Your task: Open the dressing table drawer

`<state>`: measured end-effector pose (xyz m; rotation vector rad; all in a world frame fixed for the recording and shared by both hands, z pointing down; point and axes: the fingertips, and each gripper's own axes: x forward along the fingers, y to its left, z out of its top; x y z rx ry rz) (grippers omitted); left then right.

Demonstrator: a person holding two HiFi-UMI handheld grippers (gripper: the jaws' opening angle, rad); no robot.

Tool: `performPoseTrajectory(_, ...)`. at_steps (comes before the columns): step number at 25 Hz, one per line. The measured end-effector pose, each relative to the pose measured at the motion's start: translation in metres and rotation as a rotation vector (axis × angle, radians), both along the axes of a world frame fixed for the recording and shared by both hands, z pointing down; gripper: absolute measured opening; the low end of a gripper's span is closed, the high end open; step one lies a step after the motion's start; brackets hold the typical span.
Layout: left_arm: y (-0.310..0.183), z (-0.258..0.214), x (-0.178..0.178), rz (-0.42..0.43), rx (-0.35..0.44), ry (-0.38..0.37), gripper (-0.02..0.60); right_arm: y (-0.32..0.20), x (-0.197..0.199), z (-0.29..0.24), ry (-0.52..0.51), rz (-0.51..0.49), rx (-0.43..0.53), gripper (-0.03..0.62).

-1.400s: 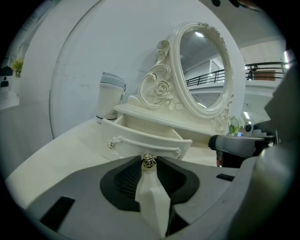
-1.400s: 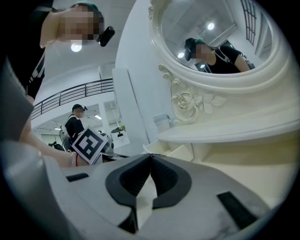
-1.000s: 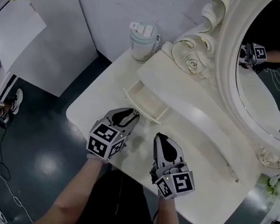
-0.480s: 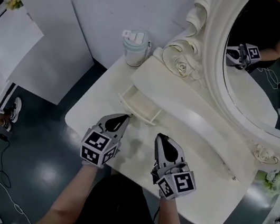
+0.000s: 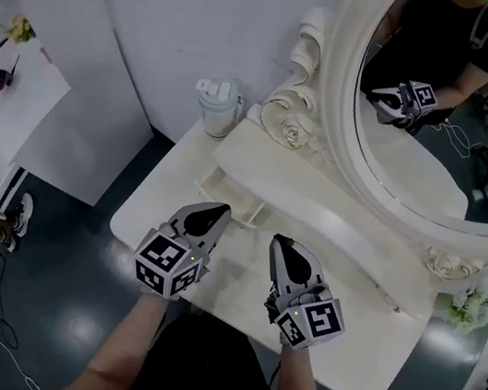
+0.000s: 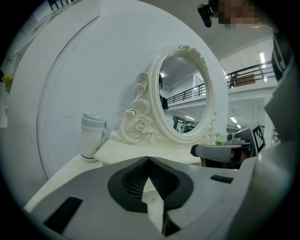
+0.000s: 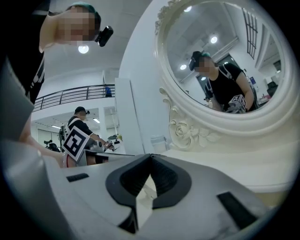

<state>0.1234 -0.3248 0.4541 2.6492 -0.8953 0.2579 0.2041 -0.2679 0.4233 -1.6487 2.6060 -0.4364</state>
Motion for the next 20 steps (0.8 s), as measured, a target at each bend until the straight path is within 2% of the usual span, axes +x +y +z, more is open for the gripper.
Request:
performPoseTrajectory(13,-0.003,-0.06,0.012,0.027,0.036,0.093,0.0,-0.007,0.006,-0.054,0.015,-0.005,0.068,0.005)
performPoseTrajectory(20,0.001,-0.082,0.017,0.054,0.049,0.118,0.0,-0.011,0.002,-0.079,0.014,-0.019,0.1,0.005)
